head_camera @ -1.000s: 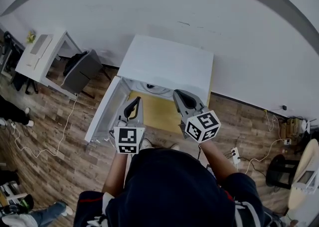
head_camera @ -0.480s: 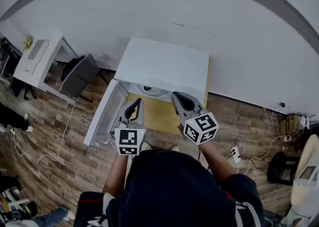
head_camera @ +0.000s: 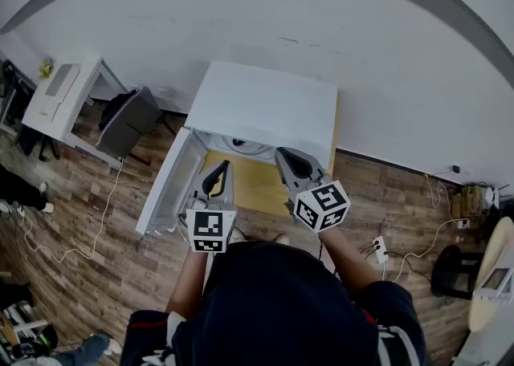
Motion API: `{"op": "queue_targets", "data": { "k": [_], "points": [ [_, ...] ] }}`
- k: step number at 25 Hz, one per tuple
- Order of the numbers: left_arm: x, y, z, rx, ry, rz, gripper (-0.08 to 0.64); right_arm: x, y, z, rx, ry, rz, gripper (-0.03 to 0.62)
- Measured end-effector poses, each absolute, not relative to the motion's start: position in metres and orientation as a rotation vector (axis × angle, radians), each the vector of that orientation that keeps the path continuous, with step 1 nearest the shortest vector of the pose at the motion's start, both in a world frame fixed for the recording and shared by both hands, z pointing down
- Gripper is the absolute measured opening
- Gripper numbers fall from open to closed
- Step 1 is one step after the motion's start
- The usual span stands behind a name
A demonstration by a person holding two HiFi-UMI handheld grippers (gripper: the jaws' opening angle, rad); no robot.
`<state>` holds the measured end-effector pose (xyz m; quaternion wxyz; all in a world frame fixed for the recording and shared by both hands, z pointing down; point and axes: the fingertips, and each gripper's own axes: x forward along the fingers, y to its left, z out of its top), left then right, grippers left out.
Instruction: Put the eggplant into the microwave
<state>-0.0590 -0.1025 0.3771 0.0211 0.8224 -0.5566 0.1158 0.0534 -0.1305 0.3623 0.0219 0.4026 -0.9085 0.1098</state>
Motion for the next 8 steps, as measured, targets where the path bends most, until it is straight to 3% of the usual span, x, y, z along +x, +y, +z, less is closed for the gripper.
{"op": "queue_targets", "data": {
  "k": [8],
  "points": [
    [-0.0606, -0.1011, 0.3767, 2.54, -1.733, 0.36, 0.015, 0.0534, -0.1308, 0.3616, 1.241, -2.818, 0.344, 0.011]
  ]
}}
